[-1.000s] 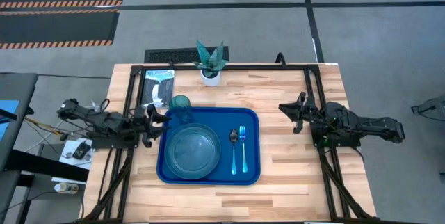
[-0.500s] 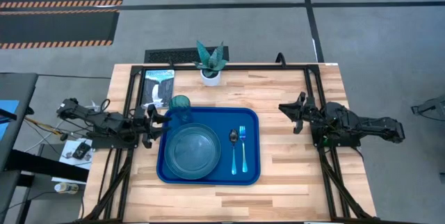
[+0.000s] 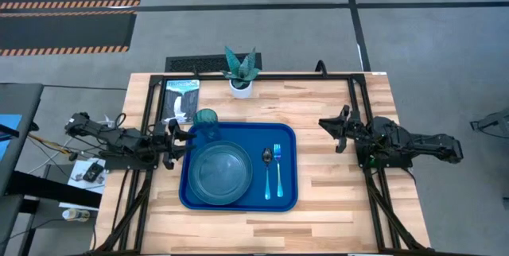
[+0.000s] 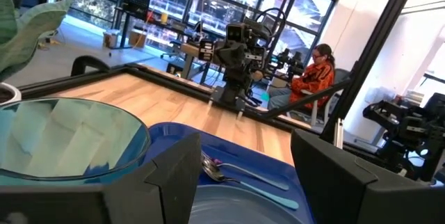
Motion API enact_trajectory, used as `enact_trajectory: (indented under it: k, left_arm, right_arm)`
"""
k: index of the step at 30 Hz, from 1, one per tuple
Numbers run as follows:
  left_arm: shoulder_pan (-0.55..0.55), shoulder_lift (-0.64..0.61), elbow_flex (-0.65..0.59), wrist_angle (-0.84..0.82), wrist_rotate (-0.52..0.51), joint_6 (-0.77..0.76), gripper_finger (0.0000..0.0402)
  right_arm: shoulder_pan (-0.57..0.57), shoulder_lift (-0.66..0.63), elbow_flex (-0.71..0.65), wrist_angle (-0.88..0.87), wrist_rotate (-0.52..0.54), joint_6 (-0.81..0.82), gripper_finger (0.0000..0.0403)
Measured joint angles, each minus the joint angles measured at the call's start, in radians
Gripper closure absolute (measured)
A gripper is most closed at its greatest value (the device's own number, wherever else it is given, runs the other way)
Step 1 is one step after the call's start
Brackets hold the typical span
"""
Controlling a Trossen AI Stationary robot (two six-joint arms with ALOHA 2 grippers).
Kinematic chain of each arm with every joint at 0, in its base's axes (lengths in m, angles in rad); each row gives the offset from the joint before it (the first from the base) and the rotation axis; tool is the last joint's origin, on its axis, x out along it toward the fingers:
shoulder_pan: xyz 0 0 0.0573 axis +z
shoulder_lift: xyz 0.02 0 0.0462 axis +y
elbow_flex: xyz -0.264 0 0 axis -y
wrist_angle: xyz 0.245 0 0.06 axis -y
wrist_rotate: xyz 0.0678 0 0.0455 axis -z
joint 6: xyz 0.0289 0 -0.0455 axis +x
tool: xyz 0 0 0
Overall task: Pick and place plate/cup/fork/spoon on tray
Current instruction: Return to Home Position
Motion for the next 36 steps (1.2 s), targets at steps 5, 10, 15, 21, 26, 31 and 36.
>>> enact_trajectory:
  k: [5,10,15,21,26,31,36]
  left_arm:
    - [0.000,0.000,0.000,0.000,0.000,-0.002,0.0189]
    - [0.000,0.000,0.000,0.000,0.001,0.000,0.0189]
    - [0.000,0.000,0.000,0.000,0.002,0.002,0.0189]
    - [0.000,0.000,0.000,0.000,0.002,0.005,0.0189]
    - [0.000,0.000,0.000,0.000,0.003,-0.003,0.0189]
    - [0.000,0.000,0.000,0.000,0.003,0.005,0.0189]
    - [0.000,0.000,0.000,0.000,0.003,-0.002,0.0189]
  right_arm:
    - [0.000,0.000,0.000,0.000,0.000,0.000,0.0326]
    - [0.000,0.000,0.000,0.000,0.000,0.000,0.0326]
    - [0.000,0.000,0.000,0.000,0.000,0.000,0.0326]
    - [0.000,0.000,0.000,0.000,0.000,0.000,0.0326]
    - [0.000,0.000,0.000,0.000,0.000,0.000,0.0326]
    - [0.000,0.000,0.000,0.000,0.000,0.000,0.0326]
    - [0.000,0.000,0.000,0.000,0.000,0.000,0.0326]
